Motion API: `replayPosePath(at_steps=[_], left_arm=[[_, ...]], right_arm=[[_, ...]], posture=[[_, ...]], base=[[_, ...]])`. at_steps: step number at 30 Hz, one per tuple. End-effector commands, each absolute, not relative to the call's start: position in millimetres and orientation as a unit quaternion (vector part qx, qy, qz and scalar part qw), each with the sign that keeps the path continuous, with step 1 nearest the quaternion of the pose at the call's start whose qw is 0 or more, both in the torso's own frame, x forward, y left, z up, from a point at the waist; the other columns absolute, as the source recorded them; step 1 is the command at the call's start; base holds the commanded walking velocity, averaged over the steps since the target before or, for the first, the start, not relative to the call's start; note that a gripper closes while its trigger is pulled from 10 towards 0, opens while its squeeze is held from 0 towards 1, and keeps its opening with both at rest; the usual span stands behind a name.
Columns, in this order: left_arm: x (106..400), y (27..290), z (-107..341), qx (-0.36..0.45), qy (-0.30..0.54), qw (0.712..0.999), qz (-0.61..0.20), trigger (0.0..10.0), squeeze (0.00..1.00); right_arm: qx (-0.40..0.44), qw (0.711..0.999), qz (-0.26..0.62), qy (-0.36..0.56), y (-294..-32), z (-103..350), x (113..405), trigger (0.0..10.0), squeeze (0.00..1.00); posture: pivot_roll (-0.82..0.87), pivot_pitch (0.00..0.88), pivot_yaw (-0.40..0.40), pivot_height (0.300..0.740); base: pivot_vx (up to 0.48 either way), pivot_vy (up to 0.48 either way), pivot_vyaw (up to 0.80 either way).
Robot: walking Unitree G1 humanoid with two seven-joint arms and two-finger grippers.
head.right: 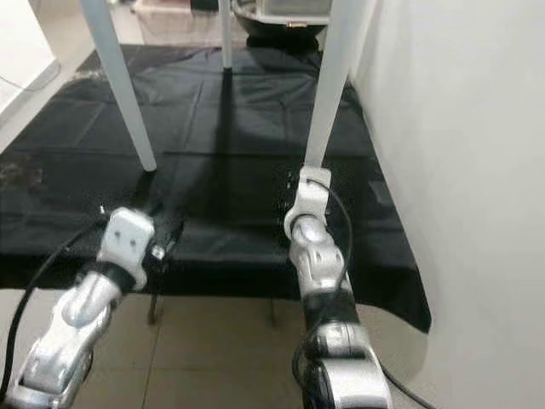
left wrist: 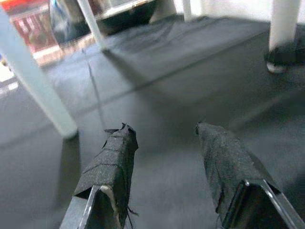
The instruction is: Building children table
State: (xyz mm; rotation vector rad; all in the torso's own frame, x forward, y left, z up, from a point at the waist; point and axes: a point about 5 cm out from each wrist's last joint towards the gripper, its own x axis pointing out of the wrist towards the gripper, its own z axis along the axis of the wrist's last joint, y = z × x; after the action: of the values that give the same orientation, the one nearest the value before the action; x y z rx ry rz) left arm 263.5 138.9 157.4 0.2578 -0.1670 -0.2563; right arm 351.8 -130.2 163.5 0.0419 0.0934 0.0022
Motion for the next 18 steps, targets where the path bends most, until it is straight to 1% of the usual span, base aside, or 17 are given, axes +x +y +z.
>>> replayPosePath(at_steps=[1,2,3,4,5,6,7,9,10,13,14,18], left_arm=[[253.1,136.4,149.6,0.109,-0.066,0.984,-0.123,10.0,0.00],[247.8,134.7,144.7,0.099,-0.054,0.986,-0.120,10.0,0.00],[247.8,134.7,144.7,0.099,-0.054,0.986,-0.120,10.0,0.00],[242.6,132.0,139.8,0.092,-0.043,0.988,-0.119,10.0,0.00],[242.6,132.0,139.8,0.092,-0.043,0.988,-0.119,10.0,0.00],[237.0,127.5,135.7,0.083,-0.029,0.989,-0.117,10.0,0.00],[237.0,127.5,135.7,0.083,-0.029,0.989,-0.117,10.0,0.00],[227.1,117.9,129.9,0.067,-0.008,0.991,-0.114,10.0,0.00],[227.1,117.9,129.9,0.067,-0.008,0.991,-0.114,10.0,0.00],[223.0,112.7,129.6,0.055,0.000,0.993,-0.107,10.0,0.00],[222.4,111.6,129.7,0.051,0.001,0.993,-0.107,10.0,0.00],[219.9,108.6,127.9,0.039,0.005,0.993,-0.108,10.0,0.00]], right_arm=[[-0.017,0.999,0.042,-0.009,-118.9,169.6,335.9,10.0,0.00],[-0.037,0.997,0.061,-0.033,-114.3,168.8,326.1,10.0,0.00],[-0.037,0.997,0.061,-0.033,-114.3,168.8,326.1,10.0,0.00],[-0.042,0.995,0.076,-0.052,-108.8,166.6,315.7,10.0,0.00],[-0.042,0.995,0.076,-0.052,-108.8,166.6,315.7,10.0,0.00],[-0.048,0.993,0.088,-0.064,-103.6,163.4,305.2,10.0,0.00],[-0.048,0.993,0.088,-0.064,-103.6,163.4,305.2,10.0,0.00],[-0.040,0.992,0.117,-0.027,-96.9,147.8,285.3,10.0,0.00],[-0.040,0.992,0.117,-0.027,-96.9,147.8,285.3,10.0,0.00],[-0.038,0.985,0.167,-0.018,-93.5,139.7,266.5,10.0,0.00],[-0.039,0.985,0.166,-0.015,-94.7,138.3,263.7,10.0,0.00],[-0.038,0.986,0.164,-0.007,-97.1,134.3,260.2,10.0,0.00]], posture=[[0.08,0.083,-0.038,0.740],[0.08,0.072,-0.039,0.740],[0.08,0.072,-0.039,0.740],[0.07,0.063,-0.038,0.740],[0.07,0.063,-0.038,0.740],[0.07,0.051,-0.035,0.740],[0.07,0.051,-0.035,0.740],[0.06,0.034,-0.035,0.740],[0.06,0.034,-0.035,0.740],[0.06,0.014,-0.031,0.740],[0.05,0.000,-0.029,0.740],[0.04,0.000,-0.026,0.740]], base=[[0.000,0.000,0.00],[0.000,0.000,0.00],[0.000,0.000,0.00],[0.000,0.000,0.00],[0.000,0.000,0.00],[0.000,0.000,0.00],[0.000,0.000,0.00],[0.000,0.000,0.00],[0.000,0.000,0.00],[0.000,0.000,0.00],[0.000,0.000,0.00],[0.000,0.000,0.00]])
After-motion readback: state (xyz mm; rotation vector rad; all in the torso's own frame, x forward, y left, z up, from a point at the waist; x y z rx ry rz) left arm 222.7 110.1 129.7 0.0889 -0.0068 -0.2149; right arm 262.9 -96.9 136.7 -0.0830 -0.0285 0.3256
